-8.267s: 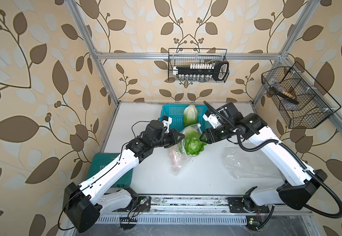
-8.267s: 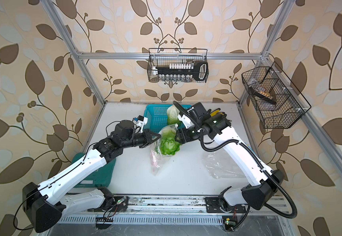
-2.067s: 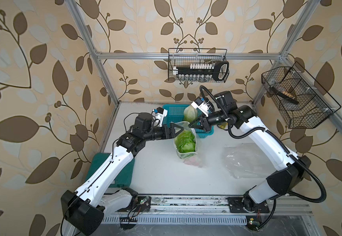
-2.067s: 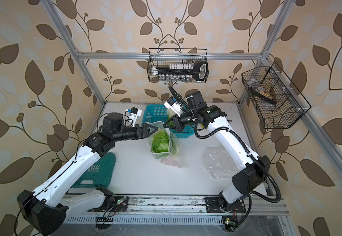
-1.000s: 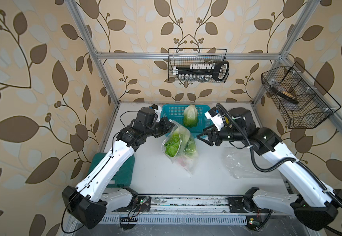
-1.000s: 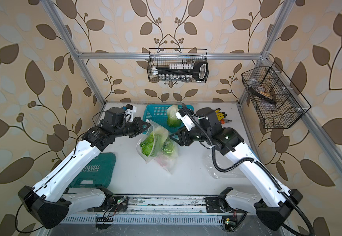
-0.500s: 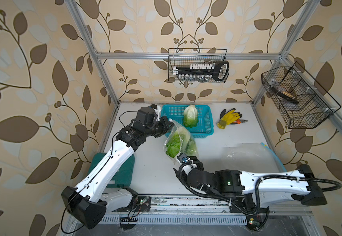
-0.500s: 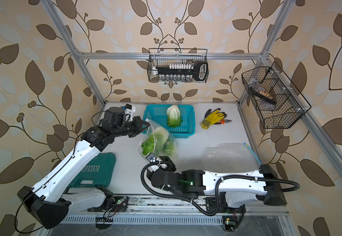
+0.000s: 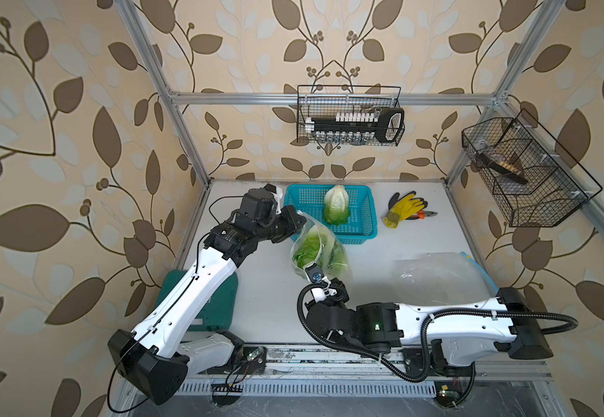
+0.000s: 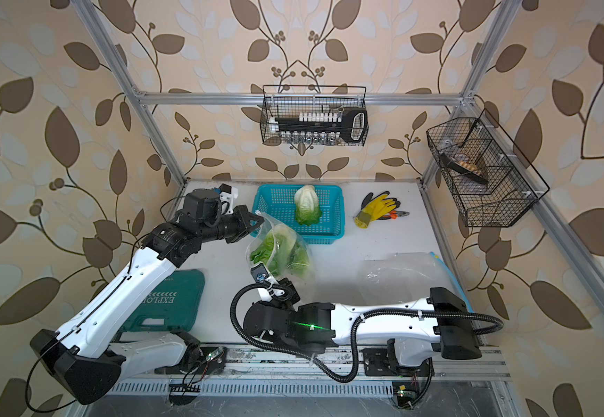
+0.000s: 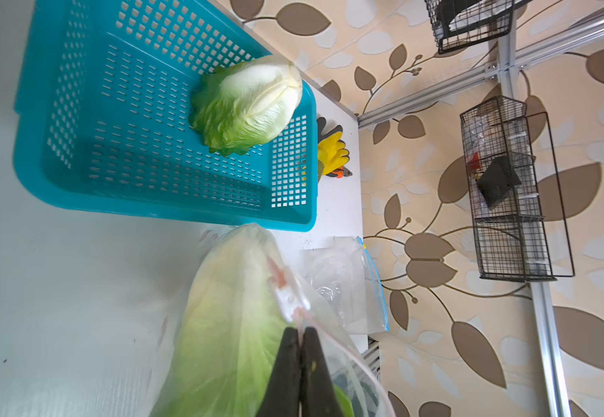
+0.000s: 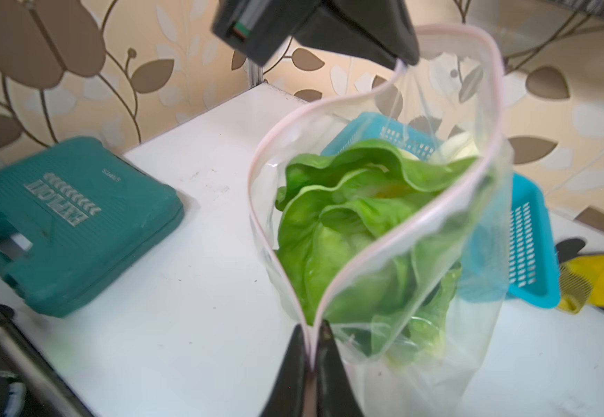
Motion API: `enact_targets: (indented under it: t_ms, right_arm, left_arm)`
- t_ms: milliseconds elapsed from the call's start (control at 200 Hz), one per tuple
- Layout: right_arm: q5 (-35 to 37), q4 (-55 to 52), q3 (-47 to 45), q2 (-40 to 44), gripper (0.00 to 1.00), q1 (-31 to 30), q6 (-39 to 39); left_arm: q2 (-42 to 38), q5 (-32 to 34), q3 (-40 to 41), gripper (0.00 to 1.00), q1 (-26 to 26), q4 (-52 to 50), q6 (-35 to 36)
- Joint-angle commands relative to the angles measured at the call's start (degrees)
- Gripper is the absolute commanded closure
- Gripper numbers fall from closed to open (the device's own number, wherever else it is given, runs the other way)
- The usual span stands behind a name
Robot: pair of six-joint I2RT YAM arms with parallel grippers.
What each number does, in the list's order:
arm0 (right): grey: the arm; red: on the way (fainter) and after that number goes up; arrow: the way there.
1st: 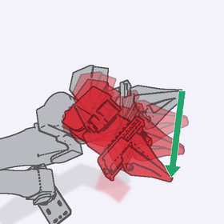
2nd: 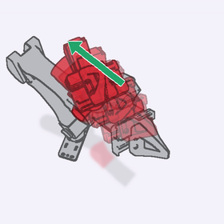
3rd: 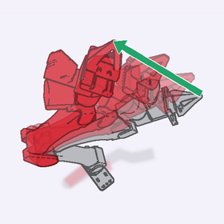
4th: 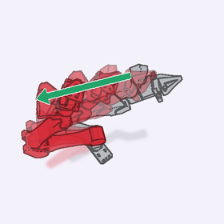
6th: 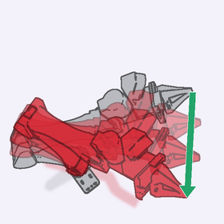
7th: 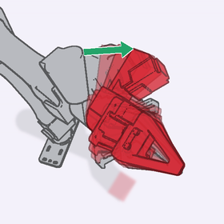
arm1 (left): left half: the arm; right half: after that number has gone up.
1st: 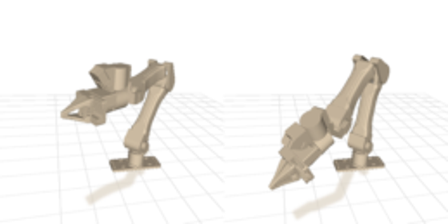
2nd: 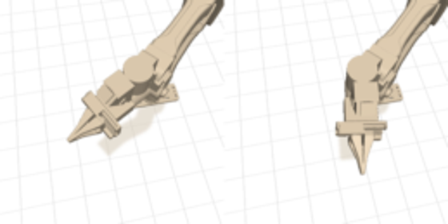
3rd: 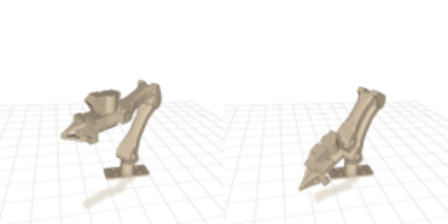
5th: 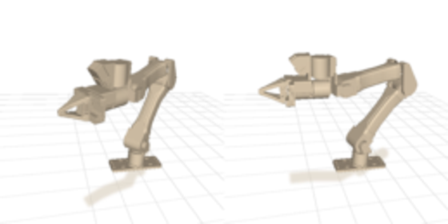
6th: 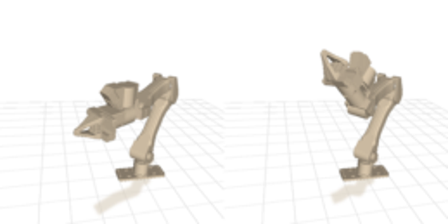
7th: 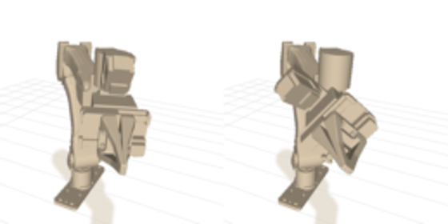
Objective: Put the chinese cabbages into a zipper bag and zip it
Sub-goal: Adjust the zipper food storage bag at the center of the board.
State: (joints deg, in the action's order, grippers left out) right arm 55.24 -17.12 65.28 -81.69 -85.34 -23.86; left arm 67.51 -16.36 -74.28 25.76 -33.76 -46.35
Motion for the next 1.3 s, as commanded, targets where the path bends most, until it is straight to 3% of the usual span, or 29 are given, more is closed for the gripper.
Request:
enact_targets:
  t_ms: [0, 155, 270, 370, 590, 825, 870, 955, 1000, 1110, 1220, 1294]
  right_arm:
    - [-6.2, 1.06, 2.54, 8.97, 1.0, 1.19, 12.46]
    - [-27.38, -1.14, -1.85, 22.15, 1.0, 12.02, 21.77]
    - [-43.4, -0.76, -4.45, 28.07, 1.0, 25.8, 23.09]
    - [-54.46, 1.82, -6.61, 27.9, 1.0, 37.65, 23.12]
    - [-67.88, 8.41, -8.53, 21.27, 1.0, 53.48, 22.12]
    - [-76.75, 11.16, -7.95, 16.83, 1.0, 60.08, 26.3]
    - [-77.55, 11.28, -7.05, 15.53, 1.0, 60.68, 28.03]
    - [-80.27, 9.5, -4.42, 12.91, 1.0, 62.13, 30.23]
    - [-82.65, 9.26, -3.57, 11.84, 1.0, 62.93, 30.66]
    - [-87.8, 9.39, -2.24, 9.35, 1.0, 63.95, 33.12]
    - [-91.23, 8.28, 0.0, 5.83, 1.0, 65.45, 34.83]
    - [-93.21, 7.34, 1.51, 3.58, 1.0, 66.25, 35.43]
  left_arm:
    - [-2.8, 4.88, -7.98, 1.0, -1.4, -4.03, 5.4]
    - [-4.76, 7.28, -9.43, 1.0, -2.11, -4.94, 5.41]
    - [-6.09, 4.62, -6.36, 1.0, -2.11, -2.59, 1.74]
    - [-8.04, 2.61, -1.24, 1.0, -2.12, 2.6, -1.55]
    - [-7.9, -0.8, 3.45, 1.0, -2.12, 9.19, -1.61]
    - [-4.24, -4.77, -0.22, 1.0, -5.09, 6.11, 6.38]
    - [-4.05, -6.63, -0.87, 0.88, -6.52, 6.34, 7.91]
    - [-3.96, -11.94, -2.19, 0.42, -10.04, 6.6, 11.21]
    - [-4.05, -14.33, -2.89, 0.28, -11.48, 6.49, 13.61]
    - [-4.56, -15.98, -3.16, 0.12, -13.53, 5.68, 21.29]
    - [-4.3, -17.7, 0.81, 0.03, -16.53, 9.64, 27.34]
    - [-2.13, -21.5, 4.45, 0.03, -17.71, 15.89, 29.3]
